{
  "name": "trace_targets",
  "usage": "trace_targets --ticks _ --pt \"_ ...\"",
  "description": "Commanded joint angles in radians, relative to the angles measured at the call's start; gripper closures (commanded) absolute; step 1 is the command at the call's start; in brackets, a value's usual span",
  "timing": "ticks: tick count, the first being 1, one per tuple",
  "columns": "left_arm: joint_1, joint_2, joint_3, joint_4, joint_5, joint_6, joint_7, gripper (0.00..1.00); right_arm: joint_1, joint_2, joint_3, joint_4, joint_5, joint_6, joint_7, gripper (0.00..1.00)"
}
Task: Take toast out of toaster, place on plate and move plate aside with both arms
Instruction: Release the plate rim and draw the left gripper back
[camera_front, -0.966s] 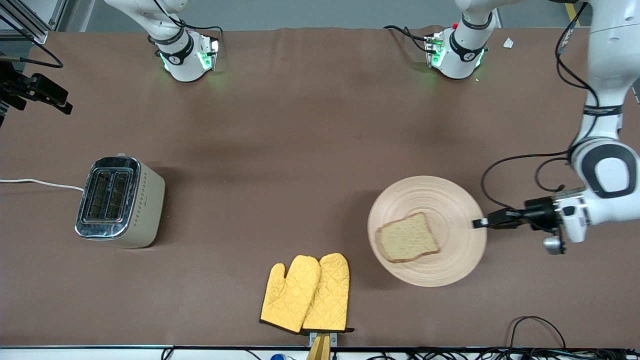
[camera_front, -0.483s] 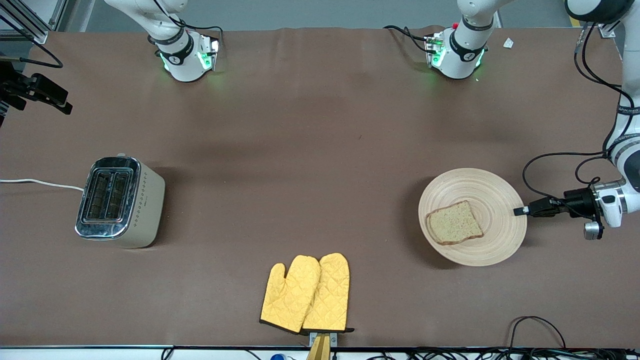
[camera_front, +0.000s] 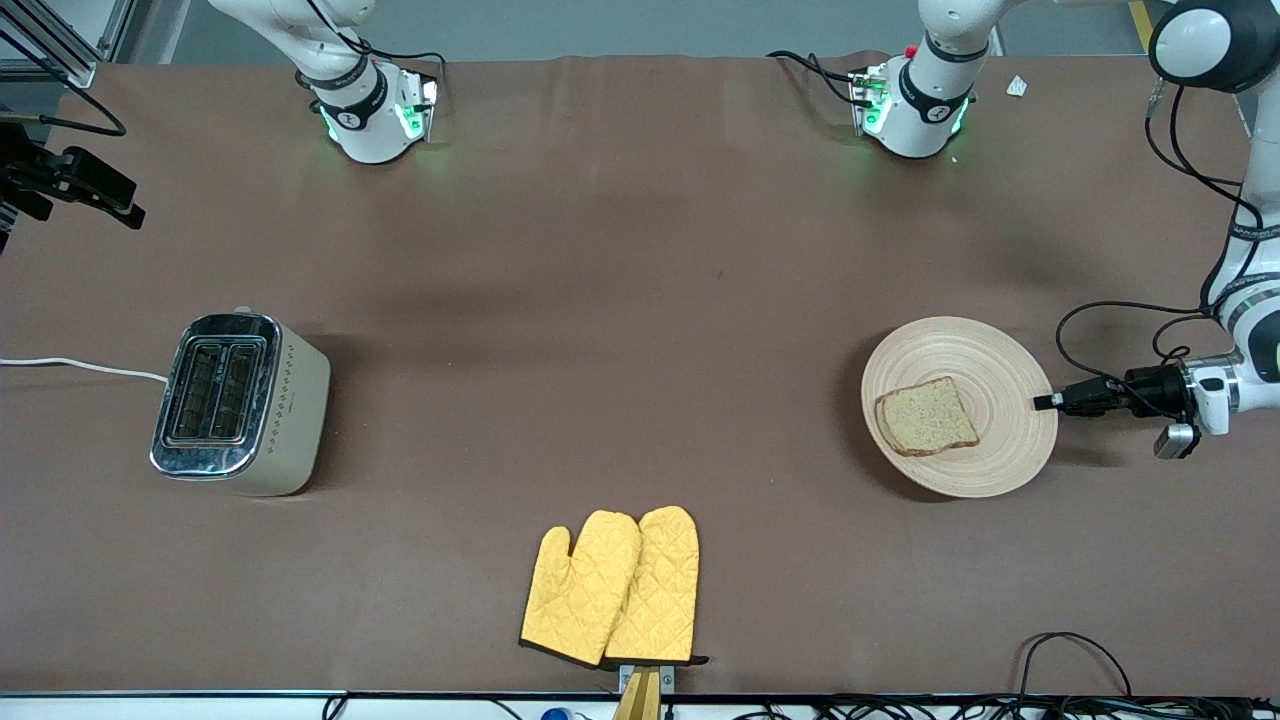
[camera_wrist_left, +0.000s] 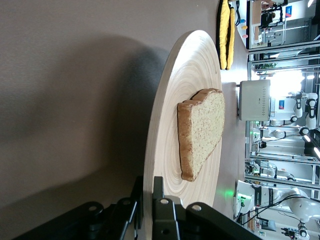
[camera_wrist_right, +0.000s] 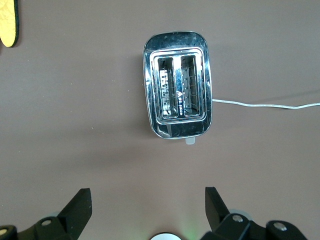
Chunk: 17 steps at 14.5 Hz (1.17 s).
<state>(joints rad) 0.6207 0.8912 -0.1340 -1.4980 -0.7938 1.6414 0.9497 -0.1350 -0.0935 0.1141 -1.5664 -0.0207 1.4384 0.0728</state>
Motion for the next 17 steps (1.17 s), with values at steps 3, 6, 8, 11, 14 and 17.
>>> trace_targets --ticks 3,6,8,11,14,17 --pt "-0.007 0.075 -0.016 0.139 -0.008 -0.049 -0.069 0.93 0.003 -0.023 -0.004 -0.026 0.013 0.010 -0.002 0.00" --pt "-0.025 0.081 -0.019 0.160 -0.010 -0.034 -0.115 0.82 0.001 -0.023 -0.004 -0.026 0.013 0.010 -0.002 0.00" --pt "-0.029 0.089 -0.021 0.159 -0.010 -0.028 -0.114 0.33 0.003 -0.023 -0.004 -0.023 0.013 0.016 -0.004 0.00" --pt "-0.030 0.080 -0.036 0.174 -0.010 -0.026 -0.124 0.00 0.005 -0.023 -0.004 -0.017 0.015 0.014 -0.002 0.00" --pt "-0.036 0.045 -0.039 0.232 0.005 -0.028 -0.199 0.00 0.005 -0.023 -0.002 -0.017 0.015 0.011 -0.002 0.00" --pt "-0.088 -0.066 -0.039 0.232 0.051 -0.029 -0.328 0.00 0.006 -0.023 -0.001 -0.017 0.015 0.010 -0.002 0.00"
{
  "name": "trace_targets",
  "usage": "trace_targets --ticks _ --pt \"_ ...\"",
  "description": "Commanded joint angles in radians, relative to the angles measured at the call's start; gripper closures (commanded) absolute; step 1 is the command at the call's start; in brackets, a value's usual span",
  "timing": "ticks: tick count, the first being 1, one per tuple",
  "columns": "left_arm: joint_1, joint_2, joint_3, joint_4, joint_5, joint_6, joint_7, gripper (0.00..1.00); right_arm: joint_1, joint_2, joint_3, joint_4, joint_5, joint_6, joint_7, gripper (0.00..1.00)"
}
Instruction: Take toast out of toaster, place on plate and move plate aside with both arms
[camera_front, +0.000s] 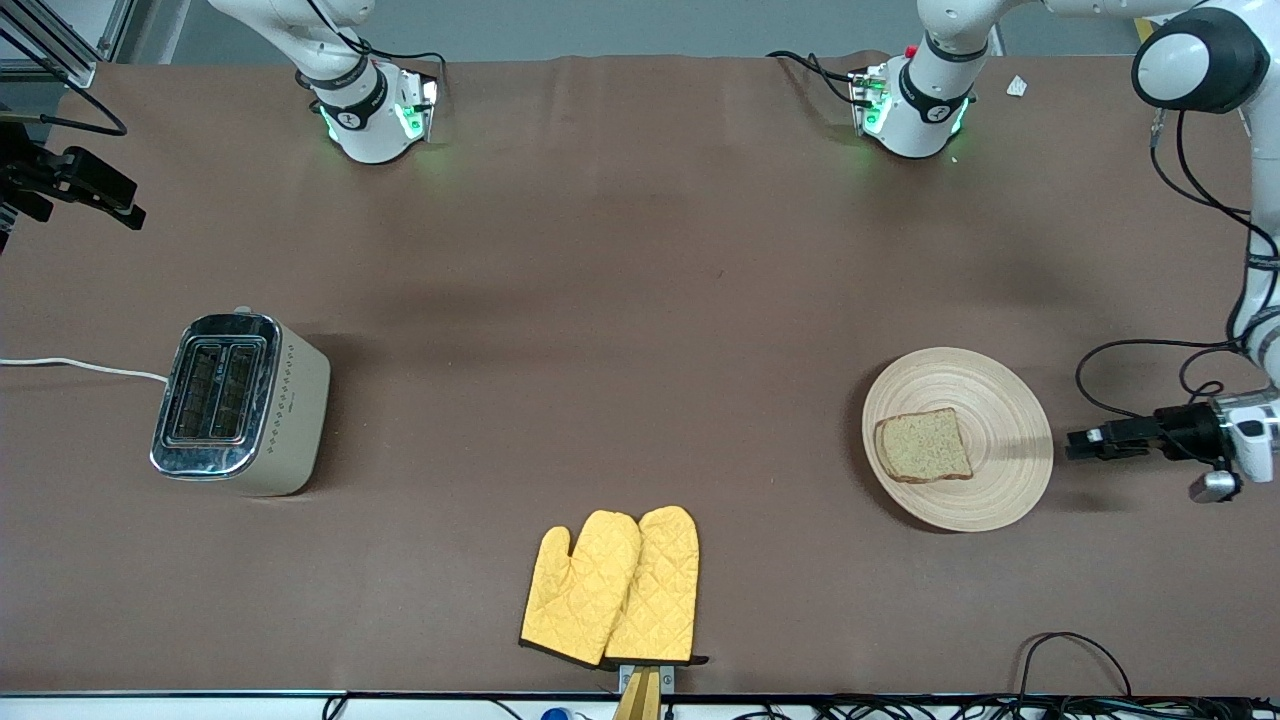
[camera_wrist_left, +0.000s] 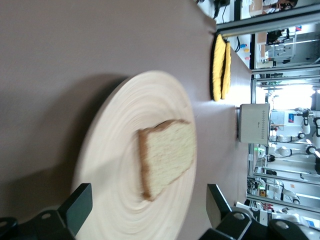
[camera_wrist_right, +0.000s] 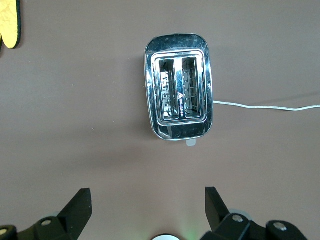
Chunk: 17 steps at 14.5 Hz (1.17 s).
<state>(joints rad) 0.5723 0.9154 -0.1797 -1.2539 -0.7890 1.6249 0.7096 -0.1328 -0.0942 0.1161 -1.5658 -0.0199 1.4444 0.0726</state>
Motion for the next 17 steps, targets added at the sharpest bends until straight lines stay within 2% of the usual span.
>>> trace_targets --ticks 1,4,6,11,14,17 --pt "-0.064 -0.140 0.005 -0.012 0.081 -0.013 -0.164 0.00 0.004 -0.022 -0.003 -0.017 0.014 0.004 -0.002 0.00" --pt "-0.165 -0.255 0.008 -0.013 0.143 -0.011 -0.379 0.00 0.004 -0.022 -0.003 -0.017 0.014 0.002 0.000 0.00" --pt "-0.254 -0.328 0.009 -0.013 0.230 0.009 -0.490 0.00 0.002 -0.021 -0.003 -0.017 0.015 0.002 0.000 0.00" --pt "-0.477 -0.455 0.006 -0.016 0.548 0.064 -0.780 0.00 -0.001 -0.021 -0.004 -0.016 0.032 0.001 -0.002 0.00" --pt "-0.561 -0.538 0.002 -0.033 0.666 0.029 -0.901 0.00 -0.001 -0.021 -0.006 -0.016 0.034 0.001 -0.002 0.00" --pt "-0.563 -0.624 -0.001 -0.033 0.747 -0.085 -0.917 0.00 -0.001 -0.021 -0.006 -0.016 0.034 0.001 -0.002 0.00"
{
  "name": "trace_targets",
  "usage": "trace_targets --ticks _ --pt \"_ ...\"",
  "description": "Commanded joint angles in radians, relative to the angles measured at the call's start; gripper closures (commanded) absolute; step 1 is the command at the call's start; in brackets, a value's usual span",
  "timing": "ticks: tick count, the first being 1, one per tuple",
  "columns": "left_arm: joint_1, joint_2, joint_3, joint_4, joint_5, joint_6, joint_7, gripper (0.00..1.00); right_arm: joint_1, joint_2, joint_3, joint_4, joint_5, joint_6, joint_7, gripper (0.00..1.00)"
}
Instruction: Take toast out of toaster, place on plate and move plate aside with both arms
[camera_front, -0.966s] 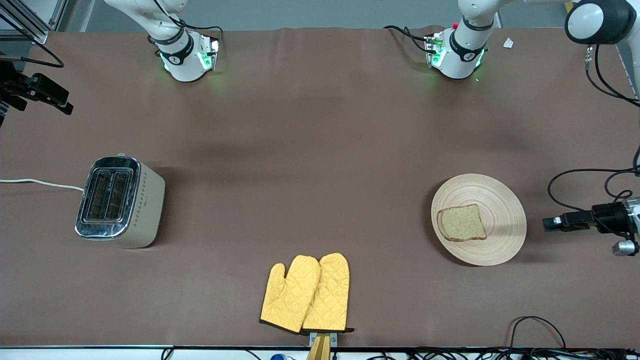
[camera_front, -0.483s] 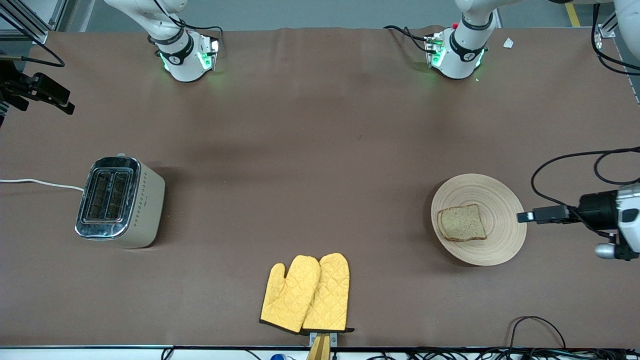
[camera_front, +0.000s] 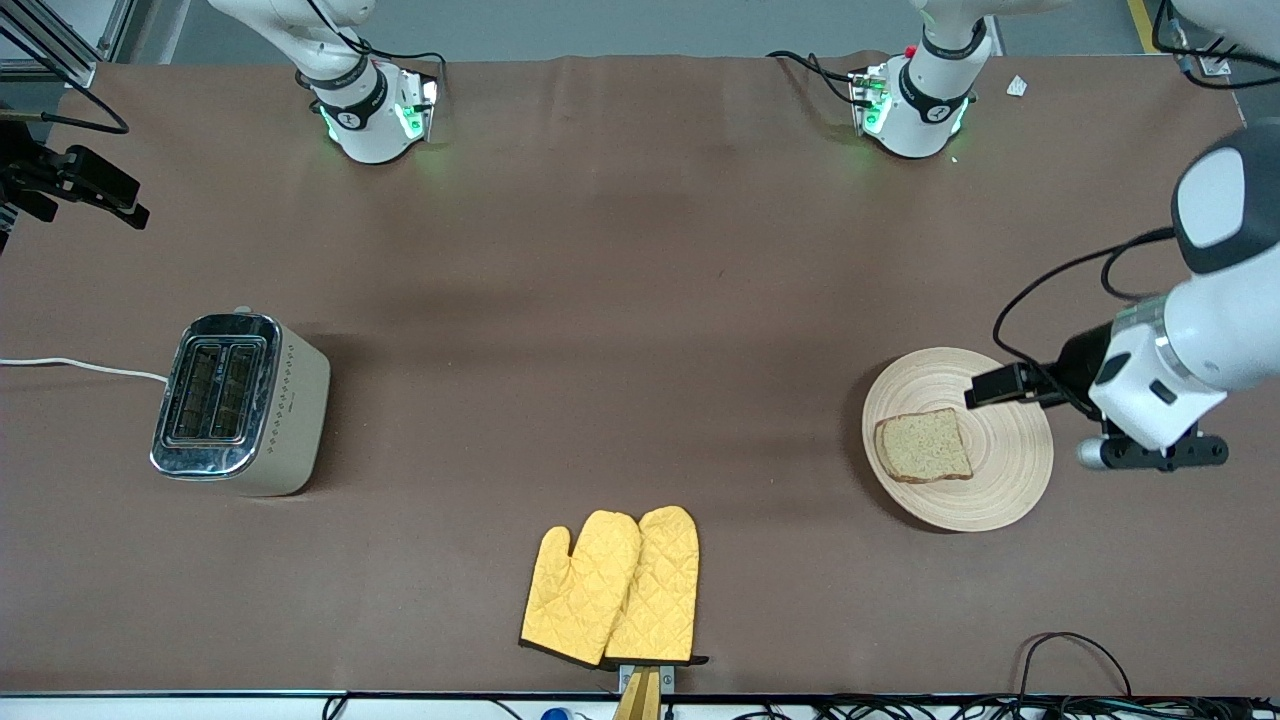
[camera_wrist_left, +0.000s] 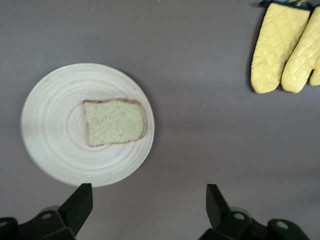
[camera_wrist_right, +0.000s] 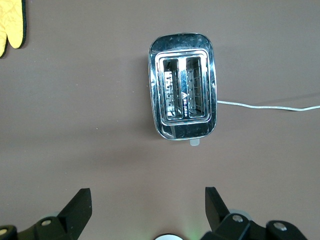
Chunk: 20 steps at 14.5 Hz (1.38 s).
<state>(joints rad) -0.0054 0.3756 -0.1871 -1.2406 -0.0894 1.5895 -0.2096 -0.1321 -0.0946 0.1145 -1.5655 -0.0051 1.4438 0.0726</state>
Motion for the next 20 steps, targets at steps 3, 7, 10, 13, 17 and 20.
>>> trace_targets --ticks 3,7,10,13,17,20 --pt "-0.022 -0.202 0.052 -0.112 0.103 -0.086 0.015 0.00 -0.001 -0.020 -0.004 -0.016 0.019 0.000 0.000 0.00" --pt "-0.030 -0.293 0.106 -0.174 0.177 -0.144 0.071 0.00 0.000 -0.020 -0.004 -0.018 0.019 0.000 0.000 0.00" --pt "-0.005 -0.380 0.106 -0.259 0.152 -0.171 0.093 0.00 -0.001 -0.020 -0.004 -0.018 0.019 -0.002 0.000 0.00" --pt "0.024 -0.477 0.104 -0.367 0.102 -0.169 0.111 0.00 0.000 -0.020 -0.004 -0.018 0.020 -0.002 0.000 0.00" --pt "0.018 -0.557 0.098 -0.434 0.103 -0.157 0.108 0.00 -0.001 -0.020 -0.004 -0.018 0.019 -0.002 0.000 0.00" --pt "-0.011 -0.543 0.098 -0.398 0.116 -0.161 0.105 0.00 -0.001 -0.020 -0.004 -0.018 0.019 -0.002 0.000 0.00"
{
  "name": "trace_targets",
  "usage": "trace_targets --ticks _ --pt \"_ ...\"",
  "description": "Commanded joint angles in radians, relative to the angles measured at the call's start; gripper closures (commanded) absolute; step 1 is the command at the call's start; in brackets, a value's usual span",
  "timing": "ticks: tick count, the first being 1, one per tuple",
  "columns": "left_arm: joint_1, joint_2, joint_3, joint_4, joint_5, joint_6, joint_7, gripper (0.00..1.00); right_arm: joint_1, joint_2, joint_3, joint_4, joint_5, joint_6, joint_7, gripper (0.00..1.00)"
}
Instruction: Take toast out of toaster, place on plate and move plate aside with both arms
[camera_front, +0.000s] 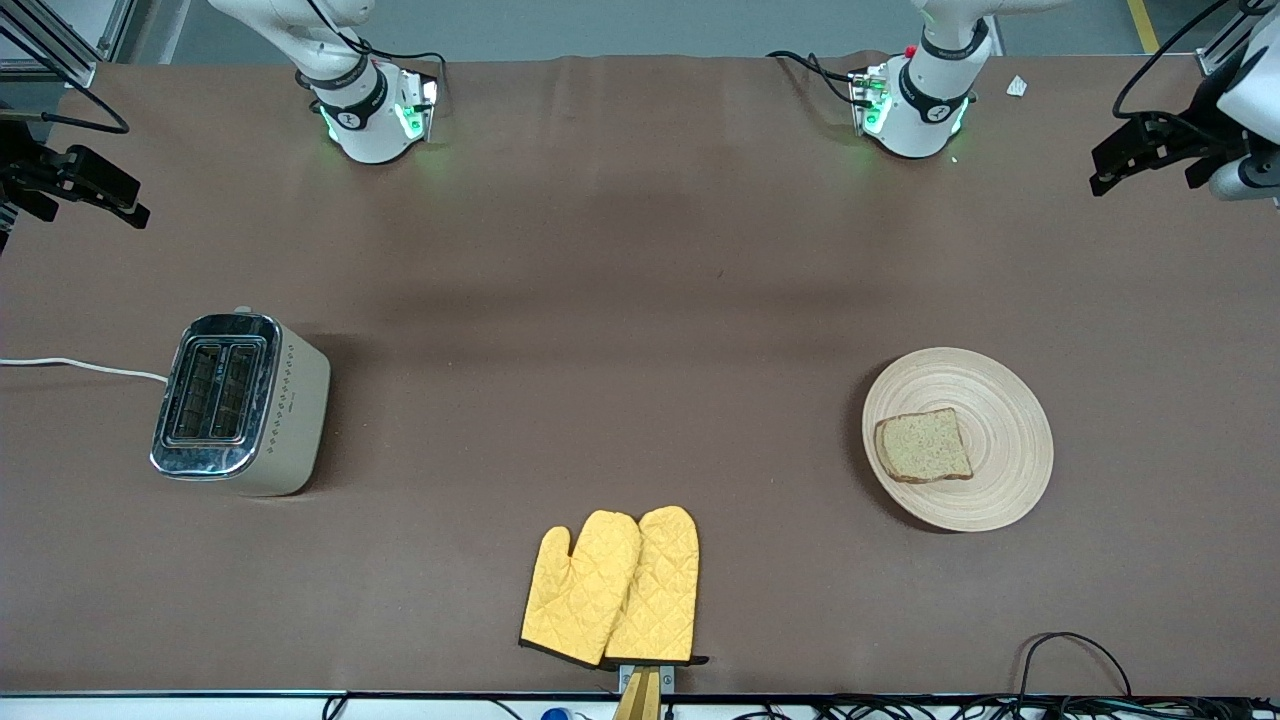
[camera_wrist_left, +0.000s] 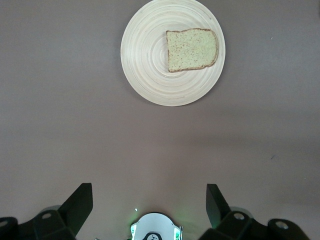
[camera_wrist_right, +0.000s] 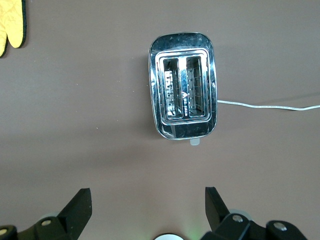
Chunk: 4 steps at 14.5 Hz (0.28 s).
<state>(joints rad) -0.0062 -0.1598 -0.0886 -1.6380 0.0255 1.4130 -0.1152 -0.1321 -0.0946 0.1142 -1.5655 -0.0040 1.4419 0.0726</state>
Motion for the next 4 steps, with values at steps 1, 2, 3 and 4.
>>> trace_targets --ticks 1,2,3,4 --pt "-0.012 0.020 0.000 0.027 0.001 0.014 0.011 0.00 -0.001 -0.020 -0.004 -0.018 0.018 0.000 0.000 0.00" --pt "-0.012 0.032 -0.002 0.050 0.002 0.012 0.011 0.00 -0.001 -0.020 -0.004 -0.018 0.018 0.000 0.000 0.00" --pt "-0.015 0.043 0.000 0.056 0.002 0.012 0.009 0.00 -0.001 -0.020 -0.004 -0.018 0.018 0.000 -0.002 0.00" --pt "-0.015 0.043 -0.002 0.056 0.002 0.012 0.009 0.00 -0.001 -0.020 -0.004 -0.018 0.019 0.000 -0.002 0.00"
